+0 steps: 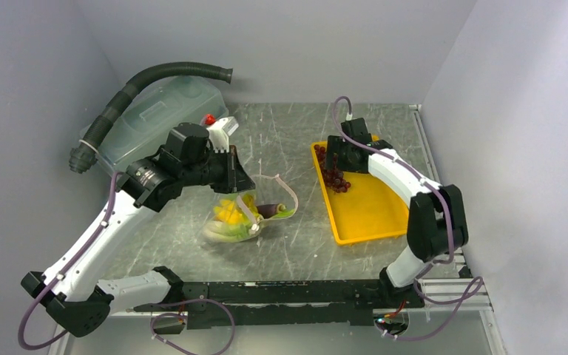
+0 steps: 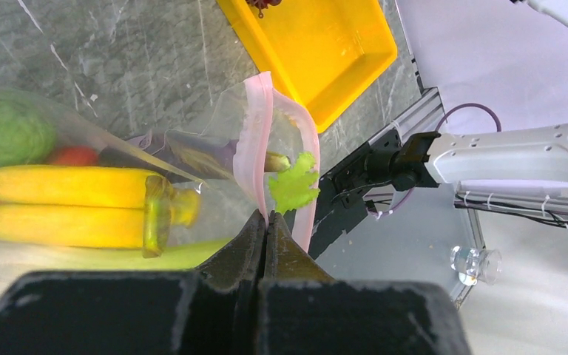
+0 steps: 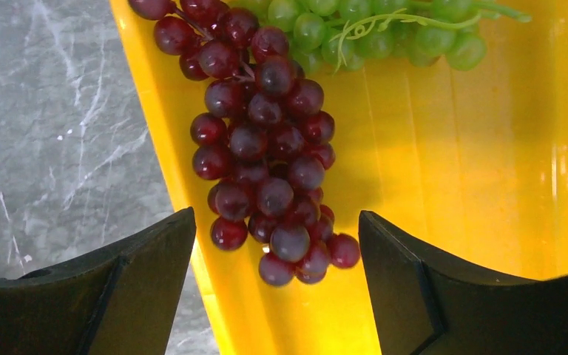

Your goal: Place the food in the zip-top bag and seal the zipper

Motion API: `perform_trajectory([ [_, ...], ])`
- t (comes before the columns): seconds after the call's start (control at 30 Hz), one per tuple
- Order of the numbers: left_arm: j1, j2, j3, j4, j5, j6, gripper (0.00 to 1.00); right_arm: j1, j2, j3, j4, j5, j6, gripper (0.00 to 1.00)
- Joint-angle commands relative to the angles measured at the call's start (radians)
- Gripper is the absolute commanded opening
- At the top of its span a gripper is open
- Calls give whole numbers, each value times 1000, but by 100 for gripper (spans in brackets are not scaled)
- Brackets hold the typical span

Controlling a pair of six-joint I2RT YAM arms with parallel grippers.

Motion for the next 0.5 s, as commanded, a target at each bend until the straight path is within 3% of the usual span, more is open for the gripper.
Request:
perform_trajectory([
  [0.0,5,-38,4,12,-13,23,0,-17,63,77,53,-53,32,84],
  [0.47,8,-45,-2,7,-15,22,0,-29,270,150,50,-69,9,70],
])
